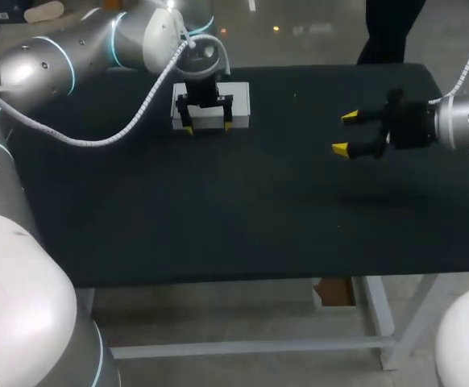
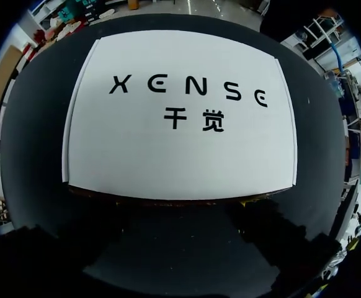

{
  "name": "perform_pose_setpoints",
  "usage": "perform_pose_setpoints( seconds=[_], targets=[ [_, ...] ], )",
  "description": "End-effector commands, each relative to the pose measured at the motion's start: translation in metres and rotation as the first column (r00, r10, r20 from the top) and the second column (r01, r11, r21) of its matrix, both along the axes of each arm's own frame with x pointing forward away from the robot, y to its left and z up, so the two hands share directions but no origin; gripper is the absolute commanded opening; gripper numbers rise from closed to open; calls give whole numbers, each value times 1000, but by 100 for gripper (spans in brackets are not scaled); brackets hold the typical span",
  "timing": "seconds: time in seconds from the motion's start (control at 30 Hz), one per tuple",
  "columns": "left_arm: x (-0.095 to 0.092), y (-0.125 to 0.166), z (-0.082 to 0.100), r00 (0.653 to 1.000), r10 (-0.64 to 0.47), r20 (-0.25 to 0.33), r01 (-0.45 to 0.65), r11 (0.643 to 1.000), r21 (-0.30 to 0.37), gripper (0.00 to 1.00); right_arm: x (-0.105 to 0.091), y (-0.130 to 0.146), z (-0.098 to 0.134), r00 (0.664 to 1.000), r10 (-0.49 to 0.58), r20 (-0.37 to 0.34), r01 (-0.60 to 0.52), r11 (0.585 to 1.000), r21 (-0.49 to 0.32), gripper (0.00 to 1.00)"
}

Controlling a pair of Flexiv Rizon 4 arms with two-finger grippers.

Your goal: Assemble the packaging by folding the flat box into shape, placing the metal phone stand inside, and closing the box properly

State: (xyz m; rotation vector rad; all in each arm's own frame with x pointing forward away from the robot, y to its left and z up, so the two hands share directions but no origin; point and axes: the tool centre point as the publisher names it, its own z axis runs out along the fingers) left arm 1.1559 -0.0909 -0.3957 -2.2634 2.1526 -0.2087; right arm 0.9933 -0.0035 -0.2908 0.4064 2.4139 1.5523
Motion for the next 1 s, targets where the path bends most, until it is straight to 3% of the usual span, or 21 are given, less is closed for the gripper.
perform_pose_setpoints(
  seconds=[0.03,0.17,0.4,0.5,0.67,0.83,1.0],
  targets=[
    [3,1,5,1000,-7,-27,6,1000,-8,100,0,-2,-1,1000,5,3,-5,1000,7,100],
    [-6,5,11,1000,-21,-1,21,999,-34,100,0,-2,-1,1000,5,3,-5,1000,7,100],
    [-42,10,27,980,-169,104,183,973,-138,100,0,-2,-1,1000,5,3,-5,1000,7,100],
    [-58,10,41,953,-250,171,278,947,-162,100,0,-2,-1,1000,5,3,-5,1000,7,100],
    [-80,14,58,886,-390,250,445,865,-230,100,0,-2,-1,1000,5,3,-5,1000,7,100],
    [-104,20,65,821,-467,327,549,804,-228,100,0,-2,-1,1000,5,3,-5,1000,7,100],
    [-122,24,68,778,-482,403,586,789,-187,100,0,-2,-1,1000,5,3,-5,1000,7,100]
  ],
)
